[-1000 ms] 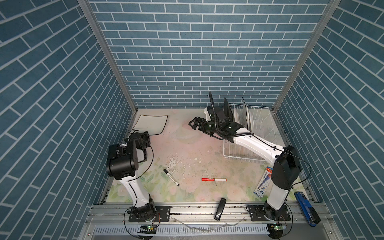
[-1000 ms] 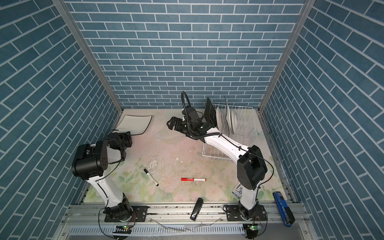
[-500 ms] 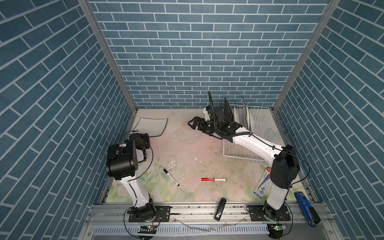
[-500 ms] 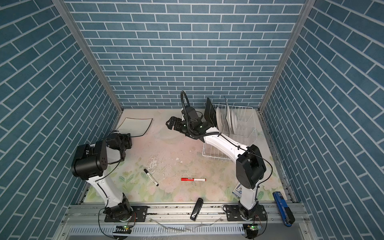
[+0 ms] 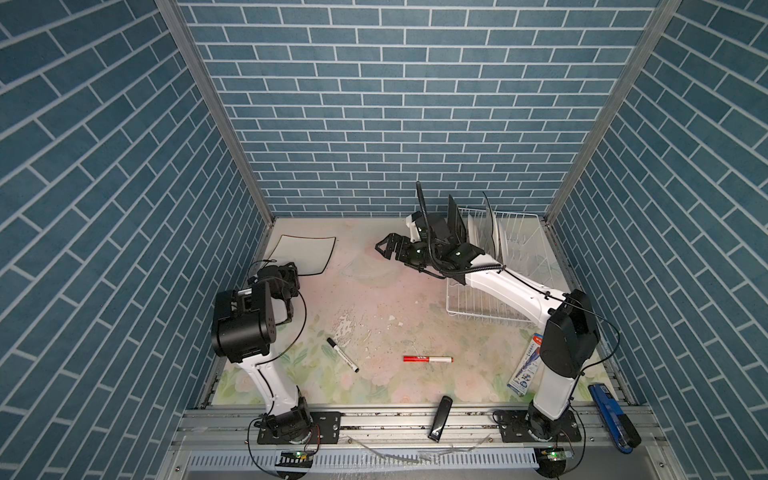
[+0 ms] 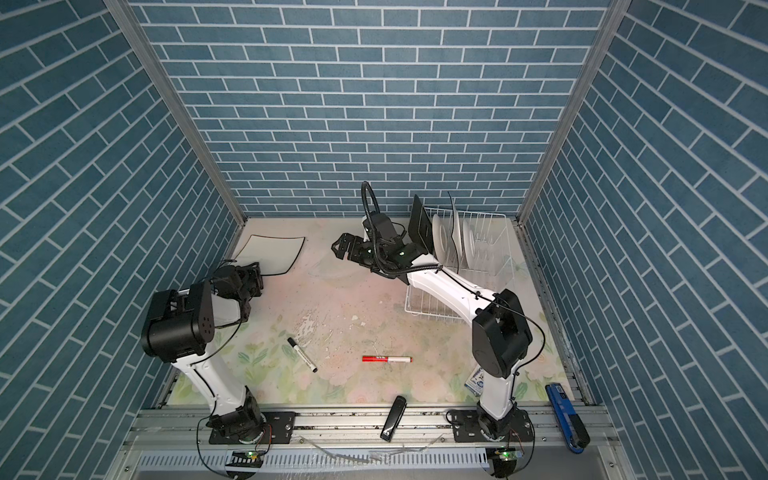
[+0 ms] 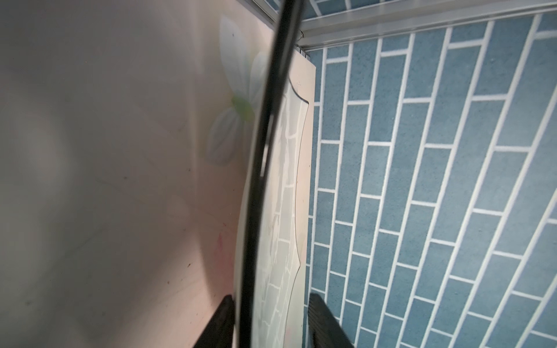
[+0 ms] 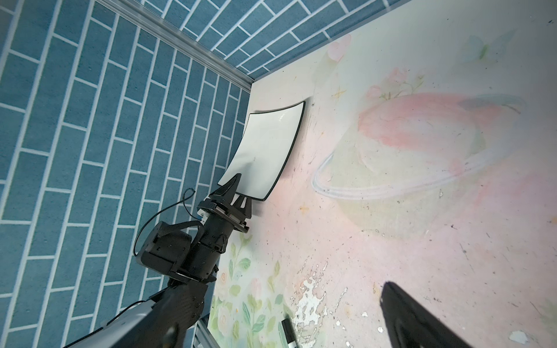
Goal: Unload the plates from the dish rack
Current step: 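Set the plate flat on the table and open the left gripper, then raise the right gripper over the rack plates while the left gripper withdraws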
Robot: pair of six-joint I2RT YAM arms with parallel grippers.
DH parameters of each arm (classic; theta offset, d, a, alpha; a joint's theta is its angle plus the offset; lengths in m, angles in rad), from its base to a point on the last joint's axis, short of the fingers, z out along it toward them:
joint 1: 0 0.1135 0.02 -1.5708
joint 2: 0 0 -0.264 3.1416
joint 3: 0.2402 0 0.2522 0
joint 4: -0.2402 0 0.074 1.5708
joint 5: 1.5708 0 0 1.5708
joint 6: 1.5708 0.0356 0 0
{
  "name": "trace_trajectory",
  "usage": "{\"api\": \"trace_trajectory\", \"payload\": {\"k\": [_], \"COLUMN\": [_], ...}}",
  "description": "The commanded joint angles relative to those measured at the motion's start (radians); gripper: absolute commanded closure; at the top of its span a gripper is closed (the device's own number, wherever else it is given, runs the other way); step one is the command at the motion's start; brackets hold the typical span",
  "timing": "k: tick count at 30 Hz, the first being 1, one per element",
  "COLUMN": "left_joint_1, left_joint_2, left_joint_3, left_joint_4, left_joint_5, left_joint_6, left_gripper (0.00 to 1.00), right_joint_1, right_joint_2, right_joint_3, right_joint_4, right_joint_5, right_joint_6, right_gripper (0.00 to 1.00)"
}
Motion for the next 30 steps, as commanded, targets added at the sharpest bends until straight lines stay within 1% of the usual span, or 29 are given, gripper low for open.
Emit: {"api": "trace_trajectory", "payload": {"k": [1,5,14,20,30], "left_joint_1": [0.009,0.008,0.009,0.009,0.01], "left_joint_2": [-0.052,-0.062,-0.111,-0.133,-0.164], "left_joint_3": [0.005,0.005,-0.02,-0.024,-0.068], "left_joint_4": [0.034,0.018,-0.086,-0.125,-0.132], "left_joint_5": [-0.001,-0.003,-0.006,0.005,0.009], "left_joint_6": [0.02,0.019,0.044,0.057,0.062], "left_gripper": [0.47,0.36,0.23,0.19,0.16], "right_joint_1": [-0.002,-0.002,-0.002,-0.002,-0.002], "right_joint_2": [0.001,-0.013,-0.038,-0.057,-0.092], "right_joint_3": [0.025,0.011,-0.014,-0.034,-0.068], "right_joint_4": [0.009,0.01,0.011,0.014,0.015], "right_joint_5": [-0.011,-0.004,0.004,0.006,0.013], "right_joint_6": [0.025,0.024,0.022,0.023,0.024], "right_gripper": [0.01,0.01,0.01,0.01,0.01]}}
